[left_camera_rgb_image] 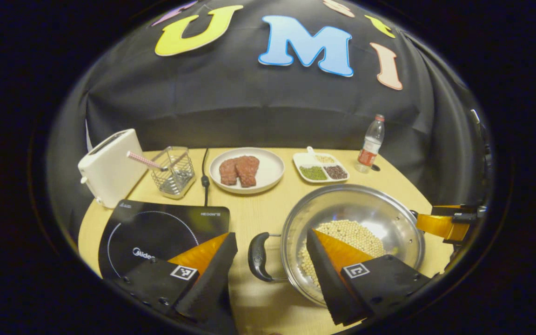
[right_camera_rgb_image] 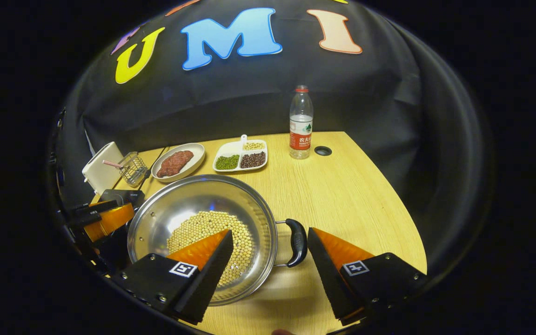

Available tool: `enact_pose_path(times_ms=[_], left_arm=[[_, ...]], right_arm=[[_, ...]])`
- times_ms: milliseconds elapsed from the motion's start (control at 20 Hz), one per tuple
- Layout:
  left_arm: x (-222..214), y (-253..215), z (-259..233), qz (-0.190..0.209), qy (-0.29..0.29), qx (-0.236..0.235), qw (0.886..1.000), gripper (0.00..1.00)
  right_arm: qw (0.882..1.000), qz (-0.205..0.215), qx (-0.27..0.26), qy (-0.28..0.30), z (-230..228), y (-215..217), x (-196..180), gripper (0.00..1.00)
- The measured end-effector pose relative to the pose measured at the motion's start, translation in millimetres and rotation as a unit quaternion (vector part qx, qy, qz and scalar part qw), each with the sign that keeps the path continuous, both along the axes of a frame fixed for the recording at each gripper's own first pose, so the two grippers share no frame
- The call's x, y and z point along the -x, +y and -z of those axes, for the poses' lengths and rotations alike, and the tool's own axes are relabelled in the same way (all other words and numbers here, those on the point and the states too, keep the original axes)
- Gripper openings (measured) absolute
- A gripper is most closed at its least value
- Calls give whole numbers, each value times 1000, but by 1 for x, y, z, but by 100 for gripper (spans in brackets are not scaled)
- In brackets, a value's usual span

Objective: First push the handle of the pot to place it horizontally, then grasp the pot with both hands and set it on the induction cooktop.

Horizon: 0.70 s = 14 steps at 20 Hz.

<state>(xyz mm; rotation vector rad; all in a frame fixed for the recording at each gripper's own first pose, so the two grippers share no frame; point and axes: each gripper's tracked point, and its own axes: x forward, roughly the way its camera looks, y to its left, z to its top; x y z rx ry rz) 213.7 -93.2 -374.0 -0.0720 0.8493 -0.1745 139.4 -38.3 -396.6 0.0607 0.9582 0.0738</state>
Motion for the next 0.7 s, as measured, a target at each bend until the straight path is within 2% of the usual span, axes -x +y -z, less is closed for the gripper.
enact_pose_path(times_ms=[200, 350, 400, 550, 650, 700], left_arm=[[2, 2, 21, 1, 35, 3, 999, 100], [4, 0, 31, 2, 51, 3, 999, 99], [3, -1, 35, 2, 56, 4, 998, 95], [0, -4, 44, 2, 65, 6, 998, 100], [0, -7, 49, 7, 70, 5, 998, 96], [-1, -9, 51, 8, 73, 4, 997, 96]], right_arm=[[1000, 5, 2, 19, 16, 0, -5, 98], [999, 8, 2, 34, 27, -2, -8, 100], [999, 11, 3, 42, 32, -4, -7, 100], [998, 9, 3, 56, 41, -5, -8, 100], [998, 9, 3, 66, 47, -5, -8, 100], [998, 11, 10, 68, 49, -10, -8, 96]])
